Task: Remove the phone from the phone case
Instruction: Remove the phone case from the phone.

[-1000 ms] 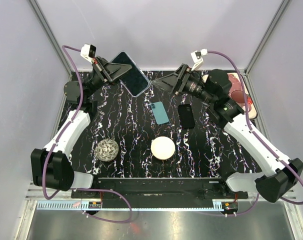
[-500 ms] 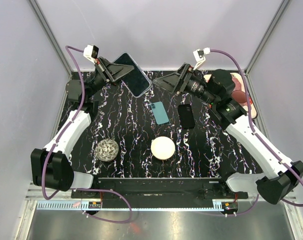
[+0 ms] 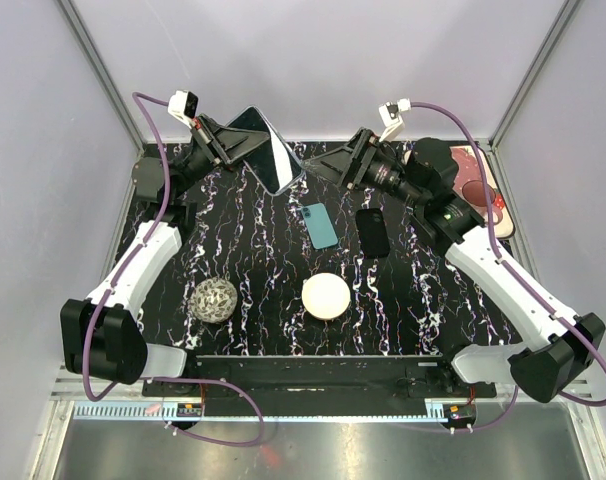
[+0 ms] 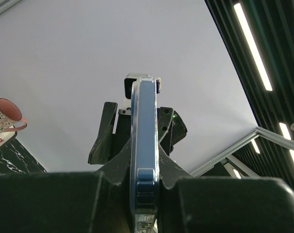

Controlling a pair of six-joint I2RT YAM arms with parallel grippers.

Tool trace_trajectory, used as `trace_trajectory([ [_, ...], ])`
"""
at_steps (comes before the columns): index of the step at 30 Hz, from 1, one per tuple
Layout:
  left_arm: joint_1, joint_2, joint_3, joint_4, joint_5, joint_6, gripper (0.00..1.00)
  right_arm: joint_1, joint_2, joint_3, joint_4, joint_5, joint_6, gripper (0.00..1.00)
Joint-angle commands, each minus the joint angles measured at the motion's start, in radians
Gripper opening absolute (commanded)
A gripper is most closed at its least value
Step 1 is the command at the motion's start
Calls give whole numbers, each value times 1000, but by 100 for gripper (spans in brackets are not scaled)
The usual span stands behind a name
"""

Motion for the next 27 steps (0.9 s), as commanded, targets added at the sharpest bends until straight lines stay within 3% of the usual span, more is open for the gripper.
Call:
trace_trajectory([
  [1, -6, -73, 53, 73, -60, -33, 0, 9, 20, -25, -34, 37, -30, 74],
  [22, -7, -49, 45, 200, -60, -134, 0, 10, 89, -85, -65, 58, -33, 74],
  [27, -7, -50, 48, 212, -65, -136, 0, 4, 95, -111, 23, 29, 52, 73],
])
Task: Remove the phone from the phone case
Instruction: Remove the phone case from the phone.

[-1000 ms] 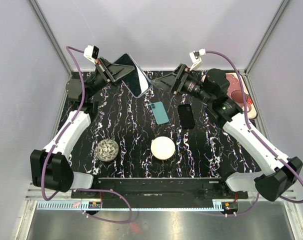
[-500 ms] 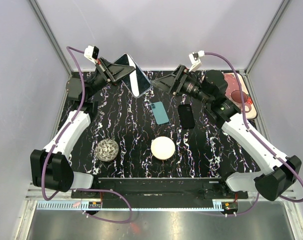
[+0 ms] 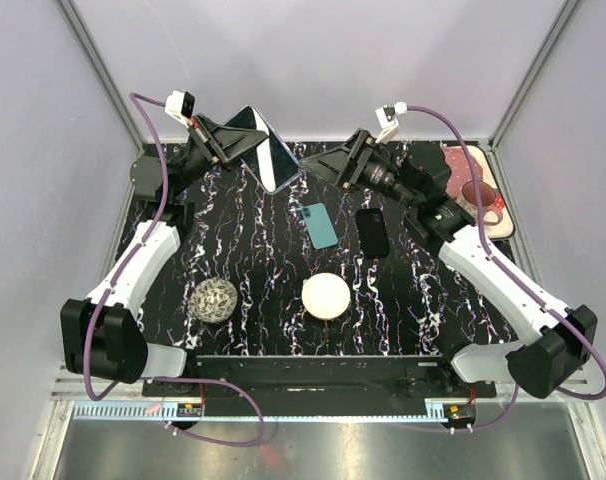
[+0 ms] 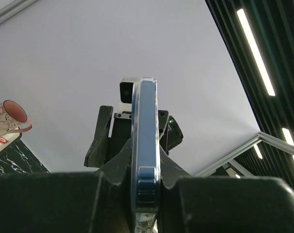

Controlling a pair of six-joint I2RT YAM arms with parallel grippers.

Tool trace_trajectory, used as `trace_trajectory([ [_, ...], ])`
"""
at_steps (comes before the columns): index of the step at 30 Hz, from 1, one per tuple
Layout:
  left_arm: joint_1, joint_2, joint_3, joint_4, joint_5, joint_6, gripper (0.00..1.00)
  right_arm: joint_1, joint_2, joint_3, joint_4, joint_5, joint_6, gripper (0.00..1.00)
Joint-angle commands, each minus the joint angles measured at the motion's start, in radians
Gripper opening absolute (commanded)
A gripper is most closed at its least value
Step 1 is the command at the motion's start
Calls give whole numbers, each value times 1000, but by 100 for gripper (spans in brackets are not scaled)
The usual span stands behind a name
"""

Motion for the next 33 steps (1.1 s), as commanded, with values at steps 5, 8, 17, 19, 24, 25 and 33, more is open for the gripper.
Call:
trace_trajectory([
  [5, -23, -57, 30, 240, -68, -150, 0, -5, 95, -96, 24, -12, 102, 73],
  [8, -23, -54, 30, 263, -73, -164, 0, -5, 101, -104, 35, -12, 113, 73],
  [17, -21, -46, 44, 286, -71, -183, 0, -14, 128, -133, 76, -30, 162, 73],
  [19, -21, -46, 42, 289, -73, -186, 0, -22, 142, -142, 107, -38, 182, 73],
  [24, -18, -49, 47, 296, -75, -189, 0, -22, 174, -142, 110, -43, 186, 72],
  [25, -16, -49, 51, 298, -75, -193, 0, -22, 177, -147, 113, -43, 189, 73],
  [33, -10, -37, 51, 338, -79, -223, 0, -25, 217, -151, 177, -69, 238, 73],
])
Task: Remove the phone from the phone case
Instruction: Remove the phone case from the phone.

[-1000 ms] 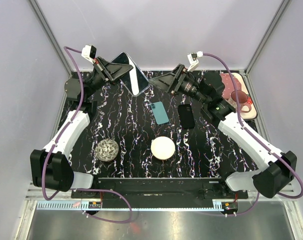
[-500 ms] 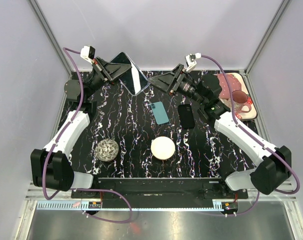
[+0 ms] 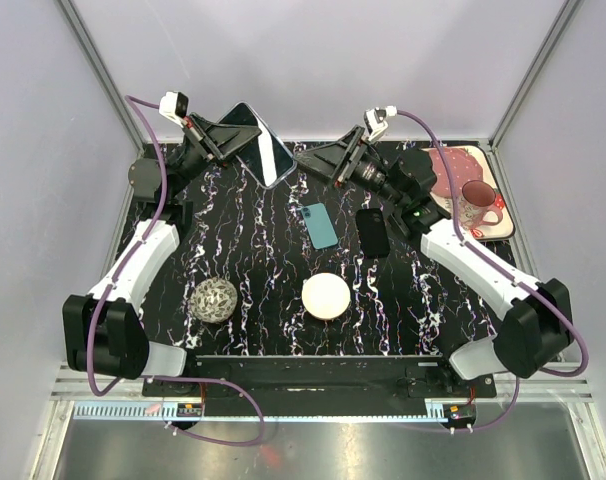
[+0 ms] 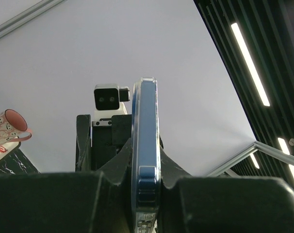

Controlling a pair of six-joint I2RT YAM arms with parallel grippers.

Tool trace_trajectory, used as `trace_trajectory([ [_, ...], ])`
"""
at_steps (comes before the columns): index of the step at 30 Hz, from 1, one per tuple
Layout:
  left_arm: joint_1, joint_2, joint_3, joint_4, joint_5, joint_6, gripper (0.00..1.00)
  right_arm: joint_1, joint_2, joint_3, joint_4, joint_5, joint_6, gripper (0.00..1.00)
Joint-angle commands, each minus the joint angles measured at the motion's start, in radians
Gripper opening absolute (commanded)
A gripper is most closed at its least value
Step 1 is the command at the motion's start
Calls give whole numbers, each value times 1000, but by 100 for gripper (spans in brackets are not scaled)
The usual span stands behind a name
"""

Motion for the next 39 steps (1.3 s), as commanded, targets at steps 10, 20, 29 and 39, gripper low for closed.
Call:
trace_trajectory([
  [10, -23, -54, 63, 314, -53, -198, 0, -15, 170, -125, 2, -47, 105, 72],
  [20, -18, -42, 65, 297, -38, -186, 0, -4, 158, -27, -237, -36, -83, 72],
  [29, -20, -28, 69, 288, -26, -178, 0, 29, 231, 106, -327, -138, -191, 72],
  [39, -46, 12, 69, 288, -23, -169, 0, 72, 308, 235, -301, -304, -220, 72],
])
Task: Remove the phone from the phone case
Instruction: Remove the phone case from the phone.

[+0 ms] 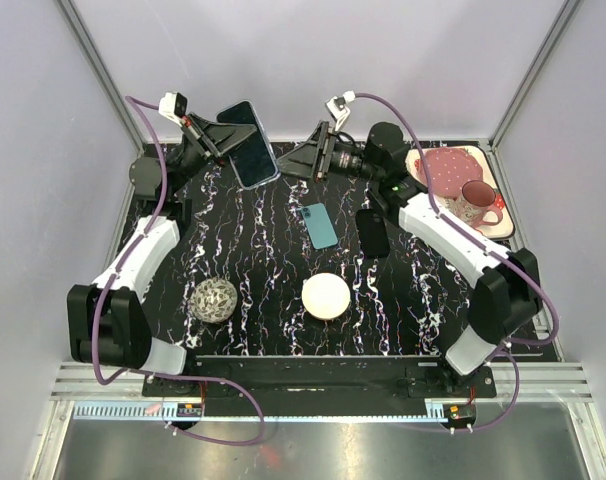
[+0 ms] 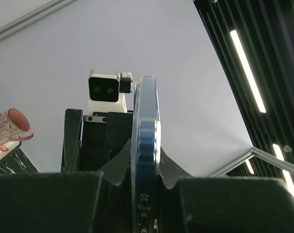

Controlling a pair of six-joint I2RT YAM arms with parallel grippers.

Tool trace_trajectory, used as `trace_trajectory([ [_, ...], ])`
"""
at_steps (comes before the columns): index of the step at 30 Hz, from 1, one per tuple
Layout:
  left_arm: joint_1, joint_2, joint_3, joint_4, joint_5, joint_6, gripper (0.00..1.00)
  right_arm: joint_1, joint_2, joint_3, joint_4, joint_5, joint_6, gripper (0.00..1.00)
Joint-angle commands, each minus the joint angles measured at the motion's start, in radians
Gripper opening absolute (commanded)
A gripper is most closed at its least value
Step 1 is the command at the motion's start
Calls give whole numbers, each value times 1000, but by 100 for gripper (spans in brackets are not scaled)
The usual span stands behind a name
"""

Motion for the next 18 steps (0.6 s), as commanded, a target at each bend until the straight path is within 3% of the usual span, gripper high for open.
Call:
trace_trajectory([
  [1, -98, -35, 69, 228, -30, -112, 0, 66, 111, -5, -162, -95, -58, 72],
  [11, -163, -24, 25, 237, -48, -89, 0, 66, 191, 67, 70, -119, 154, 68],
  [18, -163, -67, -3, 185, -44, -51, 0, 55, 232, 38, 363, -91, 403, 49],
])
